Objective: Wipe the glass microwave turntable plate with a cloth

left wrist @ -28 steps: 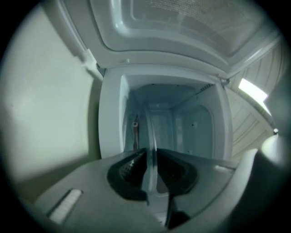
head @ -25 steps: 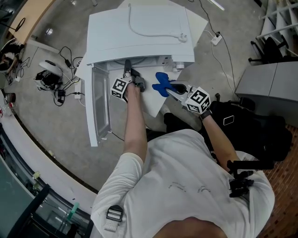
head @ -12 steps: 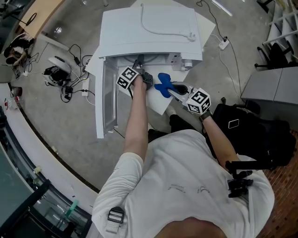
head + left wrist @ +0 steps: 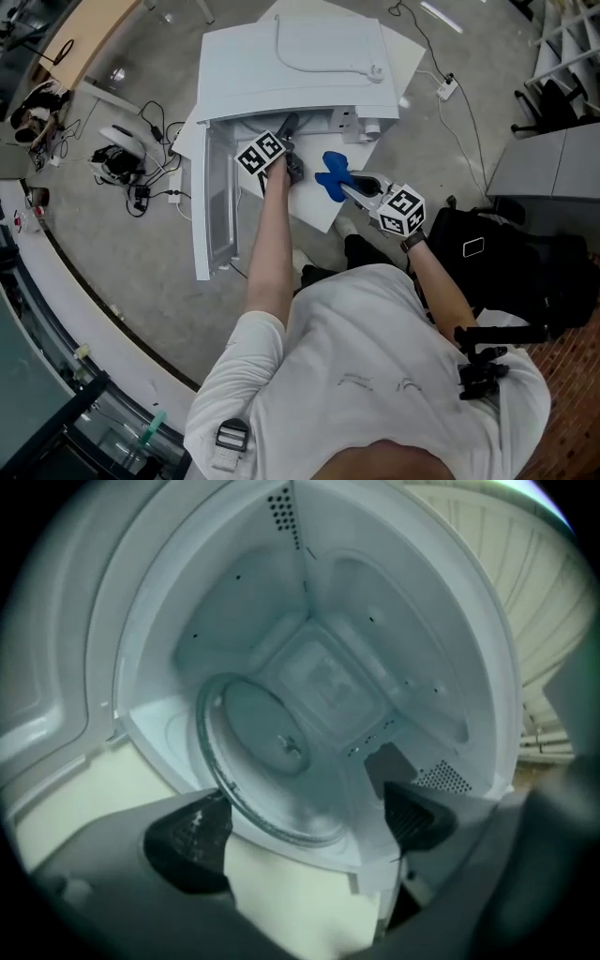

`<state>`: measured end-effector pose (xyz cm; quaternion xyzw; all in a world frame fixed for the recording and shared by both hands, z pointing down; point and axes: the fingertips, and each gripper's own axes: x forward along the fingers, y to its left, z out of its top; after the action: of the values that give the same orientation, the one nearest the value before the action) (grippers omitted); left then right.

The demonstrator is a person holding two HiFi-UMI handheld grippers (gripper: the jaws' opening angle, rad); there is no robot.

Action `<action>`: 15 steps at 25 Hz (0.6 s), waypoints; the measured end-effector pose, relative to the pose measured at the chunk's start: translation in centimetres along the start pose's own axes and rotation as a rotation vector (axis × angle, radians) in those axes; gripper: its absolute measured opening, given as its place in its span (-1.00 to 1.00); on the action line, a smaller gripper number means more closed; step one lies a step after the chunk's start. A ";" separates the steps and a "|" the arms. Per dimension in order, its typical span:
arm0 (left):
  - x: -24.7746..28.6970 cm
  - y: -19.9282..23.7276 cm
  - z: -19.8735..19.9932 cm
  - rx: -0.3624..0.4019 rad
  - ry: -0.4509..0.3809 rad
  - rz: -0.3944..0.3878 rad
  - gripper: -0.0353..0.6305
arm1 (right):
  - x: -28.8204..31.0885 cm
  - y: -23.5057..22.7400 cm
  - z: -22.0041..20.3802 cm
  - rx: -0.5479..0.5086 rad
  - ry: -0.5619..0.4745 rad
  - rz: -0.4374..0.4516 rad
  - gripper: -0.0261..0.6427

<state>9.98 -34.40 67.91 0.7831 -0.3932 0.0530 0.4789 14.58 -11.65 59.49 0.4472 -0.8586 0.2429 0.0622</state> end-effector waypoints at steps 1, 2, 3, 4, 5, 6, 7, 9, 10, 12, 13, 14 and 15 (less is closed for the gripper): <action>0.1 -0.2 -0.4 0.049 0.031 -0.008 0.62 | -0.2 -0.2 -0.2 0.007 -0.002 -0.007 -0.71; 0.1 -0.4 -0.9 0.114 0.073 -0.013 0.62 | -0.4 -0.3 -0.3 0.014 -0.003 -0.013 -0.71; 0.1 -0.5 -1.7 0.195 0.124 -0.012 0.62 | -0.5 -0.4 -0.5 0.020 -0.004 -0.017 -0.71; 0.0 -0.5 -2.5 0.285 0.180 -0.003 0.62 | -0.6 -0.5 -0.6 0.025 -0.005 -0.019 -0.71; 0.0 -0.3 -3.3 0.373 0.235 0.013 0.62 | -0.6 -0.6 -0.7 0.028 -0.006 -0.021 -0.71; -0.1 -0.1 -4.0 0.453 0.283 0.033 0.62 | -0.6 -0.7 -0.9 0.030 -0.006 -0.022 -0.71; -0.2 0.2 -4.7 0.523 0.325 0.053 0.62 | -0.6 -0.7 -1.0 0.032 -0.007 -0.022 -0.71; -0.6 1.2 -5.7 0.654 0.397 0.091 0.61 | -0.5 -0.7 -1.1 0.042 -0.012 -0.020 -0.71; -0.8 1.8 -5.9 0.727 0.428 0.108 0.60 | -0.5 -0.8 -1.0 0.052 -0.019 -0.019 -0.71; -1.2 3.1 -5.9 0.874 0.482 0.139 0.57 | -0.6 -1.1 -0.7 0.075 -0.035 -0.020 -0.71; -1.5 3.6 -5.9 0.923 0.504 0.148 0.56 | -0.7 -1.2 -0.7 0.081 -0.039 -0.023 -0.71; -1.8 4.0 -5.8 0.949 0.515 0.155 0.56 | -0.7 -1.4 -0.6 0.084 -0.040 -0.026 -0.71; -2.1 4.3 -5.6 0.954 0.516 0.162 0.56 | -0.8 -1.5 -0.6 0.087 -0.039 -0.029 -0.71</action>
<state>7.31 -29.77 72.97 0.8422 -0.2545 0.4525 0.1457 16.18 -11.52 60.35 0.4666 -0.8417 0.2701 0.0296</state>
